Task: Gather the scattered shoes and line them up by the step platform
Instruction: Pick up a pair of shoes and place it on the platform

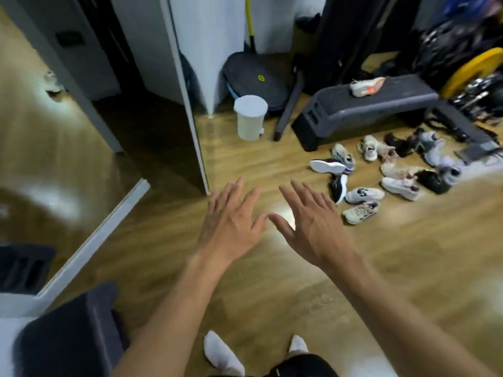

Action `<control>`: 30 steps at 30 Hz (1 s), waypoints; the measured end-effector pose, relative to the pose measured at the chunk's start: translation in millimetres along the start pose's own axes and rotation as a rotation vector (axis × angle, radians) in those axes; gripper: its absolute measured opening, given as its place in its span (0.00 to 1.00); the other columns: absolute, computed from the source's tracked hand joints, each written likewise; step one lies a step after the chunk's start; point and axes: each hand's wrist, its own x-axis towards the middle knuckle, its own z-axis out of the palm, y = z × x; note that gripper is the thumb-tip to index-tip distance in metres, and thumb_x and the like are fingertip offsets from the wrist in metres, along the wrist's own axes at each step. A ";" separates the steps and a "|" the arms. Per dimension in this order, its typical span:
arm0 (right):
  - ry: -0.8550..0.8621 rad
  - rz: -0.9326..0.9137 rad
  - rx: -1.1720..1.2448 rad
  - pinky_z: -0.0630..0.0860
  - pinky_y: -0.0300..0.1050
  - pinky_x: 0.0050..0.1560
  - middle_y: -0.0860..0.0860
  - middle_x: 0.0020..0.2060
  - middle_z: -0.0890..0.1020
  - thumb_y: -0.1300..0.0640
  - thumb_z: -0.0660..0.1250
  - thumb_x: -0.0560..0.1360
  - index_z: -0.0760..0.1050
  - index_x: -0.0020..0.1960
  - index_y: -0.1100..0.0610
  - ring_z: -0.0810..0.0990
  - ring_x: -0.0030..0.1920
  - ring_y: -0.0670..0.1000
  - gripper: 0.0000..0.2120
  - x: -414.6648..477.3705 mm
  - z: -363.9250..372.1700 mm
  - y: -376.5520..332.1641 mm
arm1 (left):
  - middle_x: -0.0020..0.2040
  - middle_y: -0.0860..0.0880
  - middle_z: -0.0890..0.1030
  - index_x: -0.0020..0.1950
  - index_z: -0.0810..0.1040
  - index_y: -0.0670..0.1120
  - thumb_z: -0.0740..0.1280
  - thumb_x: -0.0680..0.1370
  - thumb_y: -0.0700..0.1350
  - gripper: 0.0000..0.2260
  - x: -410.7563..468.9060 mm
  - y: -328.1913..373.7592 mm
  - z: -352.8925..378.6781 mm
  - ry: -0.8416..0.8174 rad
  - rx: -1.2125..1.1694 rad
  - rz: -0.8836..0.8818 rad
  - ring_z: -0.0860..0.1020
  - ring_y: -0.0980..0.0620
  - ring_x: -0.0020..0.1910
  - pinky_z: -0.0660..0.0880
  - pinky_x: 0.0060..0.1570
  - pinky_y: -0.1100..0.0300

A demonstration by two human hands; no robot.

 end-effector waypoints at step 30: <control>0.023 0.716 0.126 0.50 0.55 0.76 0.48 0.77 0.56 0.36 0.49 0.78 0.52 0.77 0.47 0.51 0.77 0.51 0.31 -79.4 -61.8 480.1 | 0.78 0.50 0.56 0.76 0.58 0.57 0.56 0.80 0.58 0.24 251.1 445.2 192.4 -0.358 0.000 0.478 0.54 0.49 0.77 0.51 0.74 0.50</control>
